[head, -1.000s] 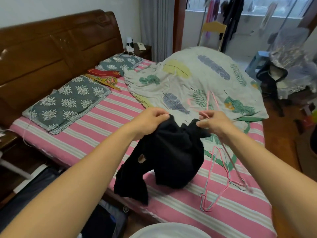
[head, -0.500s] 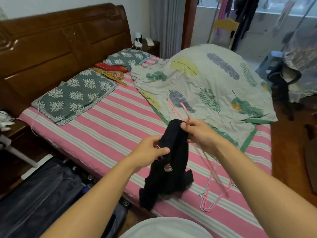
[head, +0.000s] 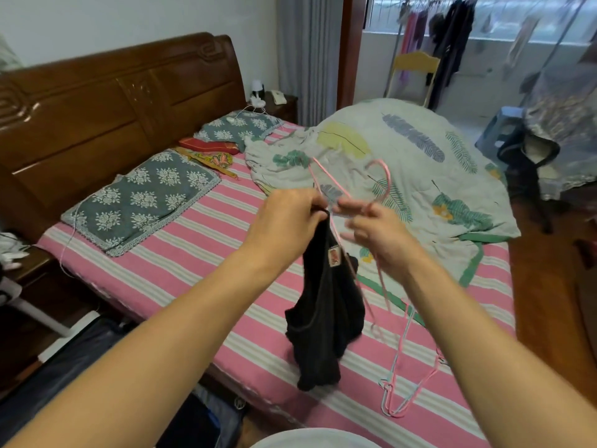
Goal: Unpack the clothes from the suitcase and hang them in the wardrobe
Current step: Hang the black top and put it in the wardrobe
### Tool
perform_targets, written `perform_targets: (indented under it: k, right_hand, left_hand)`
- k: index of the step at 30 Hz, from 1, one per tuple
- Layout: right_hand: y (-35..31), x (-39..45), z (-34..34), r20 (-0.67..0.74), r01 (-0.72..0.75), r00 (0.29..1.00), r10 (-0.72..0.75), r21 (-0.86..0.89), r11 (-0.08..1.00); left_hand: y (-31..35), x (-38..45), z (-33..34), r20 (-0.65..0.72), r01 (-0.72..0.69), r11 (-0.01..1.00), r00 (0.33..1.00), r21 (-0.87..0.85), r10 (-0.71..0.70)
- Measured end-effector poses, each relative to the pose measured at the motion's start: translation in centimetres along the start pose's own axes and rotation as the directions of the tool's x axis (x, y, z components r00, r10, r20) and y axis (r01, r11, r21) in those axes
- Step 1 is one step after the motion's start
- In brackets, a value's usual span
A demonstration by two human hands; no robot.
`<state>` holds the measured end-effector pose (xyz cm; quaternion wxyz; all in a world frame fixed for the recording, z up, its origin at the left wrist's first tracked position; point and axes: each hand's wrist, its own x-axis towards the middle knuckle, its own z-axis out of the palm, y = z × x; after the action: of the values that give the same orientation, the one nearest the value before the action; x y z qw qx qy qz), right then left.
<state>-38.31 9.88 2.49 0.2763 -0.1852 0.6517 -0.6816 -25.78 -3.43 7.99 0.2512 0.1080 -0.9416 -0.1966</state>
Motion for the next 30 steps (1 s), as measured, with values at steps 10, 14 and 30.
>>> perform_targets:
  k: [10, 14, 30]
  right_hand:
    - [3.4, -1.5, 2.4, -0.218, -0.006, 0.975, -0.03, -0.159, 0.987]
    - [-3.1, -0.6, -0.4, -0.086, 0.088, 0.989, -0.124, -0.341, 0.936]
    - [8.1, -3.6, -7.4, 0.078, -0.374, 0.901, 0.427, -0.362, 0.854]
  left_hand:
    - [-1.7, 0.0, 1.2, -0.182, 0.101, 0.974, 0.981, 0.203, -0.063]
    - [-5.3, 0.2, 0.8, 0.01, 0.201, 0.967, 0.979, -0.157, -0.202]
    - [-9.9, -9.1, 6.0, 0.162, 0.158, 0.984, 0.972, 0.079, -0.169]
